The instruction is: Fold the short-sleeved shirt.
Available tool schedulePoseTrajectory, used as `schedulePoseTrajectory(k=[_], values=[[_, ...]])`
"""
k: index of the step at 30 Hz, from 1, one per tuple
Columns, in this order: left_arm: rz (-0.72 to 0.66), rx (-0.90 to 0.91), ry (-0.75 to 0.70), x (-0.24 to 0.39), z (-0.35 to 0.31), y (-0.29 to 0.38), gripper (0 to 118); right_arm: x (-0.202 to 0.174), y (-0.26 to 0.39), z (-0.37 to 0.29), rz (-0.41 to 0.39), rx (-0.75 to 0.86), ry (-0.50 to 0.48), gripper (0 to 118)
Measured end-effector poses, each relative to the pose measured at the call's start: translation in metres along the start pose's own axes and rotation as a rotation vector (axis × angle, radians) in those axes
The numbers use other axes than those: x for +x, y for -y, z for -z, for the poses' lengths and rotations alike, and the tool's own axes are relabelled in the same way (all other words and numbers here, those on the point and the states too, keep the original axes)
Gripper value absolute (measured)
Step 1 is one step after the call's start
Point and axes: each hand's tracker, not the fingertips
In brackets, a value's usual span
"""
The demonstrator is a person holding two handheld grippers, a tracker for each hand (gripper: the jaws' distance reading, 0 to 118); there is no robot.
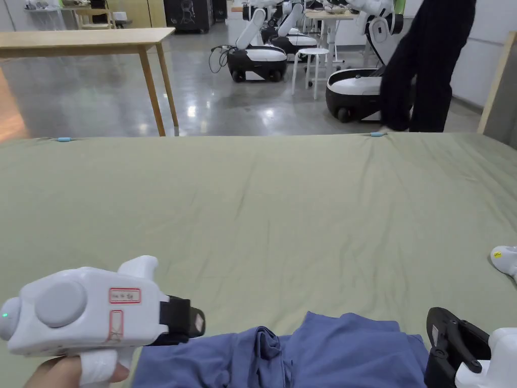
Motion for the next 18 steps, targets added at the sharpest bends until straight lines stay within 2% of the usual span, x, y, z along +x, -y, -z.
schedulePoseTrajectory(k=[4,8,9,12,15,18], values=[[-0.039,-0.1,-0.023,-0.014,0.032,0.01,3,-0.003,0.001,0.002,0.001,-0.01,-0.012,1],[-0.101,-0.192,0.183,0.009,0.093,0.032,3,-0.004,0.002,0.003,0.003,-0.022,-0.009,1],[-0.112,-0.204,0.194,0.018,0.109,0.038,3,-0.004,0.003,0.003,-0.002,-0.027,-0.008,1],[-0.046,-0.187,0.102,0.037,0.138,0.051,2,-0.002,0.003,0.002,-0.012,-0.038,-0.003,1],[-0.043,-0.174,0.124,0.033,0.129,0.045,2,-0.002,0.005,0.003,-0.018,-0.05,0.001,1],[-0.047,-0.193,0.154,0.025,0.091,0.033,3,-0.005,0.006,0.007,-0.02,-0.06,-0.005,1]])
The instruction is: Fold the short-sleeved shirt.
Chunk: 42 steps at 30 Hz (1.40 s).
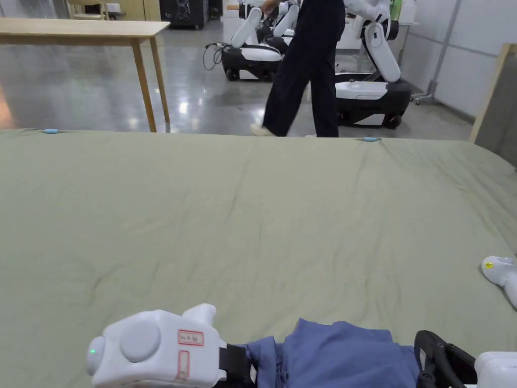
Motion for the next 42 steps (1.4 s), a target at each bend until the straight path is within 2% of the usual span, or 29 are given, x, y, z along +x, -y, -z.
schedulePoseTrajectory(k=[3,7,9,12,13,14,15,16,21,23,24,25,26,27,30,34,38,42], values=[[0.033,0.126,0.009,-0.011,-0.072,0.001,3,-0.005,-0.003,0.003,0.004,0.001,-0.011,1],[-0.046,0.195,-0.066,-0.06,-0.14,0.008,3,-0.016,-0.007,0.006,-0.017,0.01,-0.033,1],[-0.07,0.191,-0.124,-0.087,-0.147,0.009,3,-0.019,-0.008,0.006,-0.016,0.015,-0.042,1],[-0.108,0.131,-0.037,-0.114,-0.137,0.011,4,-0.024,-0.01,0.004,-0.006,0.017,-0.05,1],[-0.13,0.107,0.025,-0.121,-0.129,0.012,22,-0.025,-0.01,0.003,-0.012,0.017,-0.045,1],[-0.148,0.085,0.046,-0.125,-0.122,0.012,61,-0.025,-0.01,0.003,-0.016,0.015,-0.044,1],[-0.157,0.069,0.086,-0.129,-0.112,0.012,105,-0.025,-0.01,0.003,-0.018,0.011,-0.043,1],[-0.157,0.035,0.129,-0.132,-0.099,0.012,118,-0.026,-0.01,0.003,-0.019,0.008,-0.043,1],[-0.253,-0.001,0.376,-0.141,-0.063,0.004,113,-0.027,-0.01,0.003,-0.026,-0.005,-0.033,1],[-0.304,-0.01,0.441,-0.138,-0.047,-0.002,102,-0.026,-0.01,0.004,-0.029,-0.009,-0.026,1],[-0.273,-0.05,0.421,-0.136,-0.039,-0.003,88,-0.026,-0.01,0.003,-0.028,-0.009,-0.024,1],[-0.288,-0.074,0.412,-0.133,-0.033,-0.004,56,-0.025,-0.011,0.003,-0.027,-0.008,-0.023,1],[-0.298,-0.068,0.342,-0.145,-0.03,-0.014,20,-0.025,-0.011,0.002,-0.026,-0.007,-0.02,1],[-0.273,-0.086,0.273,-0.142,-0.029,-0.015,14,-0.024,-0.012,0.001,-0.026,-0.006,-0.018,1],[-0.262,-0.061,0.254,-0.139,-0.042,-0.014,12,-0.019,-0.015,-0.003,-0.021,0.004,-0.013,1],[-0.261,0.025,0.222,-0.126,-0.099,-0.007,12,-0.012,-0.019,-0.006,-0.008,0.024,-0.013,1],[-0.259,0.121,0.016,-0.114,-0.178,-0.007,11,-0.01,-0.022,-0.004,0.005,0.043,-0.025,1],[-0.268,0.156,-0.209,-0.083,-0.207,-0.012,11,-0.01,-0.023,-0.005,0.01,0.059,-0.046,1]])
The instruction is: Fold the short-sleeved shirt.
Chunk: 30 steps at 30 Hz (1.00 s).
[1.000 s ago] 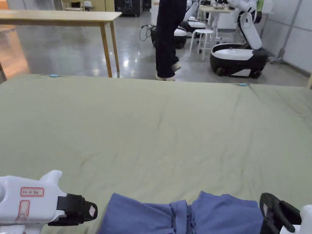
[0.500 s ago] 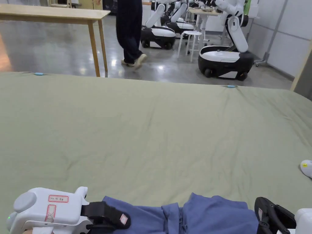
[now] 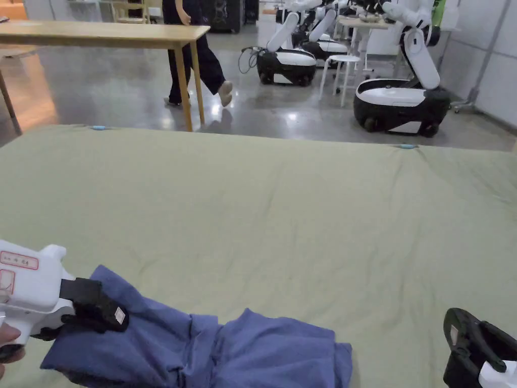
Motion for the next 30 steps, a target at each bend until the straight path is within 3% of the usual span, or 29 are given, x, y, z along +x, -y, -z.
schedulePoseTrajectory(k=[9,17,21,22,23,24,26,28,29,30], values=[[0.181,0.026,-0.097,0.124,0.039,0.034,12,0.01,0.0,-0.014,0.025,0.015,-0.003,1],[0.353,0.009,-0.194,0.207,0.13,0.076,12,0.023,0.005,-0.013,0.048,0.009,0.009,1],[0.447,-0.012,-0.219,0.227,0.188,0.108,25,0.03,0.008,-0.013,0.059,-0.007,0.028,1],[0.441,-0.032,-0.163,0.226,0.2,0.112,74,0.032,0.009,-0.013,0.06,-0.01,0.033,1],[0.426,-0.061,-0.131,0.226,0.212,0.114,110,0.034,0.009,-0.013,0.061,-0.015,0.039,1],[0.441,-0.046,-0.099,0.228,0.214,0.12,118,0.035,0.01,-0.013,0.062,-0.019,0.045,1],[0.435,-0.014,-0.089,0.227,0.205,0.119,109,0.038,0.011,-0.014,0.059,-0.024,0.056,1],[0.378,-0.008,-0.032,0.222,0.184,0.115,107,0.041,0.011,-0.014,0.058,-0.03,0.062,1],[0.36,0.012,0.022,0.217,0.17,0.111,101,0.042,0.012,-0.013,0.058,-0.031,0.063,1],[0.351,0.04,0.057,0.211,0.155,0.106,88,0.043,0.013,-0.012,0.059,-0.033,0.066,1]])
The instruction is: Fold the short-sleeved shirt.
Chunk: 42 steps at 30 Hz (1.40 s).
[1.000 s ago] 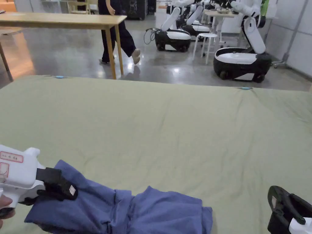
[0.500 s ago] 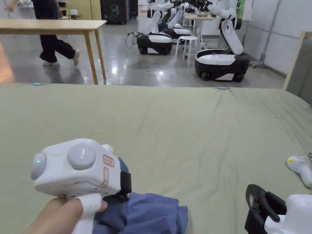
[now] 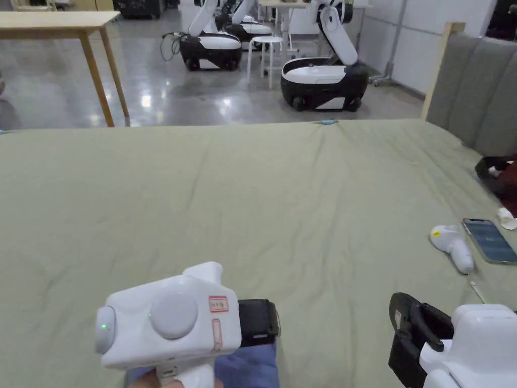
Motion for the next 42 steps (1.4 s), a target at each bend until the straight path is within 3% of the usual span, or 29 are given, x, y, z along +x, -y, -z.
schedulePoseTrajectory(k=[2,3,8,12,15,18,20,25,28,30,31,33,34,35,36,37,39,42], values=[[-0.039,0.071,0.089,-0.011,-0.024,-0.006,14,0.001,0.001,0.003,0.003,-0.005,0.002,1],[-0.073,0.078,0.131,-0.02,-0.026,-0.009,1,0.002,0.002,0.004,0.006,-0.006,0.002,1],[-0.173,-0.041,0.291,-0.048,0.019,-0.004,1,0.002,0.006,0.008,0.051,-0.033,-0.018,1],[-0.155,-0.158,0.204,-0.064,0.078,0.028,0,0.002,0.009,0.01,0.063,-0.07,-0.054,1],[-0.234,-0.121,0.333,-0.076,0.085,0.035,0,0.003,0.011,0.016,0.08,-0.115,-0.092,1],[-0.141,-0.116,0.328,-0.071,0.054,0.013,1,0.0,0.011,0.033,0.124,-0.184,-0.186,1],[-0.086,-0.075,0.315,-0.075,0.02,-0.003,1,-0.008,0.009,0.056,0.173,-0.262,-0.316,1],[-0.062,-0.001,0.293,-0.122,-0.045,-0.027,1,-0.036,0.032,0.155,0.477,-0.559,-0.734,1],[-0.095,-0.035,0.26,-0.165,-0.051,-0.033,1,-0.053,0.062,0.202,0.515,-0.75,-0.826,1],[-0.132,-0.091,0.242,-0.189,-0.046,-0.033,1,-0.053,0.085,0.214,0.553,-0.829,-0.82,1],[-0.168,-0.091,0.241,-0.202,-0.042,-0.031,1,-0.049,0.098,0.219,0.605,-0.862,-0.862,1],[-0.225,-0.123,0.312,-0.224,-0.032,-0.029,2,-0.034,0.11,0.223,0.797,-0.863,-0.897,1],[-0.25,-0.138,0.371,-0.23,-0.025,-0.028,7,-0.027,0.114,0.226,0.879,-0.864,-0.93,1],[-0.271,-0.156,0.433,-0.235,-0.017,-0.027,19,-0.023,0.117,0.229,0.897,-0.87,-0.955,1],[-0.287,-0.17,0.472,-0.238,-0.011,-0.026,54,-0.02,0.121,0.227,0.881,-0.874,-0.949,1],[-0.284,-0.193,0.524,-0.237,-0.002,-0.025,113,-0.017,0.122,0.227,0.883,-0.874,-0.937,1],[-0.234,-0.242,0.612,-0.236,0.014,-0.019,117,-0.013,0.124,0.229,0.925,-0.872,-0.96,1],[-0.319,-0.309,0.664,-0.246,0.053,-0.025,117,-0.013,0.128,0.225,0.969,-0.864,-0.966,1]])
